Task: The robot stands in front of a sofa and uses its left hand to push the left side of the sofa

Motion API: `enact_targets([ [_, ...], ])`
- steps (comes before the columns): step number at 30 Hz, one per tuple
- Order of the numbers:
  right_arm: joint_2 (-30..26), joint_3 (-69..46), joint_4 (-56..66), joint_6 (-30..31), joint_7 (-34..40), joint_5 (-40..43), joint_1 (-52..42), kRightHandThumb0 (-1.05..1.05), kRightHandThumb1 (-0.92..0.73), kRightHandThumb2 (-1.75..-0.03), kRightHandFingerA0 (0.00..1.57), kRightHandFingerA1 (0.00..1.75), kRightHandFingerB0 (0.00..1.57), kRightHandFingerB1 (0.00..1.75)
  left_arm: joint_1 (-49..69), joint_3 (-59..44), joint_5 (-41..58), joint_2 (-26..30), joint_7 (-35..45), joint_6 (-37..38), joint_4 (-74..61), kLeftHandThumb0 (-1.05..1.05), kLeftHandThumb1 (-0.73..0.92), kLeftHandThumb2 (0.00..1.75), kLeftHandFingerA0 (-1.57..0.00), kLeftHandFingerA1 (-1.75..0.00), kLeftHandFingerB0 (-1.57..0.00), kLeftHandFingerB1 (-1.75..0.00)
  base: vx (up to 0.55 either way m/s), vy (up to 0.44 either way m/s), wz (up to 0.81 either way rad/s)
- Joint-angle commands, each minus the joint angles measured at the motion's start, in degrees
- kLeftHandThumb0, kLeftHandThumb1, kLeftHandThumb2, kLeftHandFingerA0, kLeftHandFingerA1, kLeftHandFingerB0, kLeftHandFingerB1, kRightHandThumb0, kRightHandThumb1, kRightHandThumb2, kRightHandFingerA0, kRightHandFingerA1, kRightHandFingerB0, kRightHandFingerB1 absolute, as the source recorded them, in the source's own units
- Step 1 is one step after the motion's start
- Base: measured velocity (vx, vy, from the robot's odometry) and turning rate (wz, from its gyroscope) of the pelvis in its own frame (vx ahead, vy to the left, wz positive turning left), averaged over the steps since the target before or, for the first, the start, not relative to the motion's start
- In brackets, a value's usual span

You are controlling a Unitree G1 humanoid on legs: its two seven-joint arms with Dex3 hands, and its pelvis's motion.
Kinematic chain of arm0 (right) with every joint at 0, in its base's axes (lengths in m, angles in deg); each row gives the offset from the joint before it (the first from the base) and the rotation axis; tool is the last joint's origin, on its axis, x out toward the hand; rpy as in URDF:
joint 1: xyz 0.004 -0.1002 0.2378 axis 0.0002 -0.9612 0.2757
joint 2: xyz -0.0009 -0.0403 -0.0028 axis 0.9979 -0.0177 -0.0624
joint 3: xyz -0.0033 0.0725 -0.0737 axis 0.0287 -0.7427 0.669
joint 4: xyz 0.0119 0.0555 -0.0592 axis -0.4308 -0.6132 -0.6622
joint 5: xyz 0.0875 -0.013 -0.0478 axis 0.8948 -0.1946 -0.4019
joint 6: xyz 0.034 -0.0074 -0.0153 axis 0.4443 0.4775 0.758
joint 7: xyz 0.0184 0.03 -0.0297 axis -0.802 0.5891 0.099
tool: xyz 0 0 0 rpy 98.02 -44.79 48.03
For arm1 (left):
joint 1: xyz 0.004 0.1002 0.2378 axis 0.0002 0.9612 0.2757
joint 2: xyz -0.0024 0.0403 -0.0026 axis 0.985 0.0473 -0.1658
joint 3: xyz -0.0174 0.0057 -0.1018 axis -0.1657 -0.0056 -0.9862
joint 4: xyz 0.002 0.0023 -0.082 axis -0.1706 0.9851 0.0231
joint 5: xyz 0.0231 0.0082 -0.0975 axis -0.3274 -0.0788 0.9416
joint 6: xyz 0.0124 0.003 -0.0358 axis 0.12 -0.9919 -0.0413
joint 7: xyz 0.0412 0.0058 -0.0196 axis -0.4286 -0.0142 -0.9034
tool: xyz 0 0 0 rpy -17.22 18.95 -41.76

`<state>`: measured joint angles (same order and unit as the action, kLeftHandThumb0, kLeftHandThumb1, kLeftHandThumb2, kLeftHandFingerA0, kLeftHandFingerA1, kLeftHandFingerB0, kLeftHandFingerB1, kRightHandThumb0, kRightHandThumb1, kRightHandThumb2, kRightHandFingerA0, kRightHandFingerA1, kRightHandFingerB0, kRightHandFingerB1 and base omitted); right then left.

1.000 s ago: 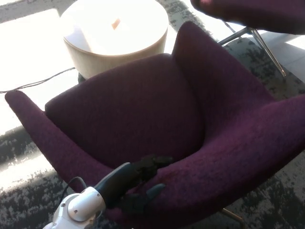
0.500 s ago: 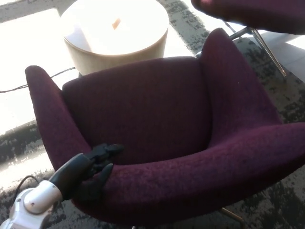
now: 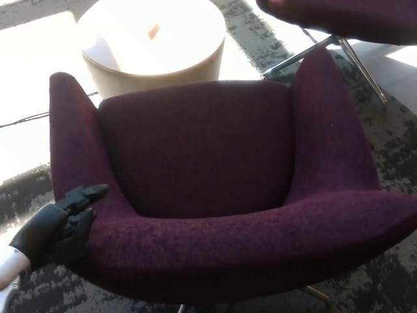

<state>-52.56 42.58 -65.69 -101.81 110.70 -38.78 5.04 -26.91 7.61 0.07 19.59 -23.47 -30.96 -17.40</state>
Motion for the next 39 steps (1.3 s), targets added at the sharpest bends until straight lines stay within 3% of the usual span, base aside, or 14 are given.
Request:
enact_targets([
  [1, -0.87, 0.66, -0.13, 1.14, 1.1, -0.71, 0.18, -0.54, -0.75, -0.63, 0.55, 0.61, 0.57, 0.45, 1.45, -1.83, 1.04, 2.75, 1.11, 2.48, 3.38, -0.88, 0.85, 1.23, -0.06, -0.35, -0.07, -0.2, 0.0, 0.0, 0.0],
  [13, -0.8, 0.19, -0.07, 0.42, -0.21, 0.47, -0.76, -0.54, -0.75, -0.62, 0.56, 0.6, 0.56, 0.44, 2.79, -10.34, 3.38, 6.24, -3.65, 11.84, 10.84, -0.79, 0.78, 1.22, -0.01, -0.36, 0.0, -0.24, 0.0, 0.0, 0.0],
  [16, -1.04, 0.59, -0.13, 0.79, 0.3, 0.01, -0.58, -0.54, -0.74, -0.62, 0.57, 0.57, 0.57, 0.44, 5.87, -13.8, 4.99, 5.03, -5.86, 13.9, 11.37, -0.76, 0.8, 1.21, -0.03, -0.4, -0.02, -0.27, 0.0, 0.0, 0.0],
  [24, -0.63, 0.84, -0.03, 0.54, 1.04, -0.1, -1.41, -0.5, -0.73, -0.62, 0.58, 0.59, 0.58, 0.45, 14.0, -16.47, 5.92, -1.06, -6.71, 21.32, 14.92, -0.87, 0.85, 1.23, -0.07, -0.22, -0.07, -0.23, 0.0, 0.0, 0.0],
  [25, -0.58, 0.94, 0.01, 0.75, 1.1, -0.16, -1.55, -0.49, -0.73, -0.62, 0.57, 0.57, 0.58, 0.45, 15.54, -16.84, 6.87, -3.14, -6.57, 22.95, 14.83, -0.86, 0.91, 0.81, -0.07, -0.31, -0.06, -0.27, 0.0, 0.0, 0.0],
  [26, -0.56, 1.0, 0.02, 0.84, 1.14, -0.18, -1.61, -0.49, -0.73, -0.62, 0.57, 0.57, 0.58, 0.45, 16.21, -17.0, 7.28, -4.04, -6.51, 23.71, 14.81, -0.86, 0.91, 0.81, -0.07, -0.31, -0.06, -0.27, 0.0, 0.0, 0.0],
  [27, -0.45, 0.87, 0.09, 0.78, 1.1, 0.06, -1.81, -0.5, -0.73, -0.62, 0.57, 0.57, 0.58, 0.45, 16.93, -16.88, 7.79, -5.05, -5.23, 23.68, 14.99, -0.76, 0.78, 1.19, -0.02, -0.37, -0.02, -0.29, 0.0, 0.0, 0.0],
  [29, -0.36, 1.18, 0.19, 1.27, 1.78, -0.3, -2.03, -0.52, -0.74, -0.62, 0.56, 0.6, 0.57, 0.45, 18.3, -16.02, 7.66, -7.06, -4.25, 22.94, 15.24, -0.87, 0.86, 1.23, -0.07, -0.24, -0.06, -0.17, 0.0, 0.0, 0.0],
  [34, -0.34, 1.44, 0.02, 1.46, 1.08, -0.24, -1.98, -0.51, -0.74, -0.62, 0.55, 0.59, 0.58, 0.45, 20.77, -15.3, 8.92, -10.73, -1.11, 22.43, 15.24, -0.78, 0.76, 1.19, 0.0, -0.3, 0.0, -0.25, 0.0, 0.0, 0.0],
  [35, -0.47, 1.76, 0.05, 1.2, 1.64, -0.65, -2.02, -0.5, -0.73, -0.62, 0.56, 0.58, 0.59, 0.46, 21.79, -14.55, 8.73, -12.41, -0.72, 21.45, 15.47, -0.89, 0.84, 1.21, -0.08, -0.27, -0.07, -0.19, 0.0, 0.0, 0.0],
  [36, -0.47, 1.87, 0.04, 1.17, 1.73, -0.68, -2.08, -0.49, -0.73, -0.62, 0.56, 0.59, 0.59, 0.46, 22.05, -14.44, 8.78, -12.58, -0.64, 21.34, 15.39, -0.83, 0.92, 0.75, -0.07, -0.35, -0.07, -0.27, 0.0, 0.0, 0.0],
  [37, -0.44, 1.97, 0.02, 1.17, 1.78, -0.7, -2.18, -0.49, -0.73, -0.62, 0.56, 0.59, 0.59, 0.46, 22.26, -14.41, 8.85, -12.57, -0.58, 21.35, 15.28, -0.83, 0.92, 0.75, -0.07, -0.35, -0.07, -0.27, 0.0, 0.0, 0.0],
  [38, -0.31, 1.85, 0.0, 1.12, 1.63, -0.44, -2.41, -0.5, -0.73, -0.62, 0.55, 0.6, 0.58, 0.45, 22.95, -13.31, 7.76, -13.48, -1.29, 19.93, 15.82, -0.89, 0.85, 1.22, -0.06, -0.21, -0.06, -0.15, 0.0, 0.0, 0.0],
  [39, -0.25, 1.8, -0.01, 1.14, 1.57, -0.33, -2.52, -0.5, -0.73, -0.62, 0.55, 0.59, 0.58, 0.45, 23.14, -12.91, 7.39, -13.62, -1.57, 19.75, 16.19, -0.86, 0.84, 1.17, -0.02, -0.22, -0.02, -0.18, 0.0, 0.0, 0.0],
])
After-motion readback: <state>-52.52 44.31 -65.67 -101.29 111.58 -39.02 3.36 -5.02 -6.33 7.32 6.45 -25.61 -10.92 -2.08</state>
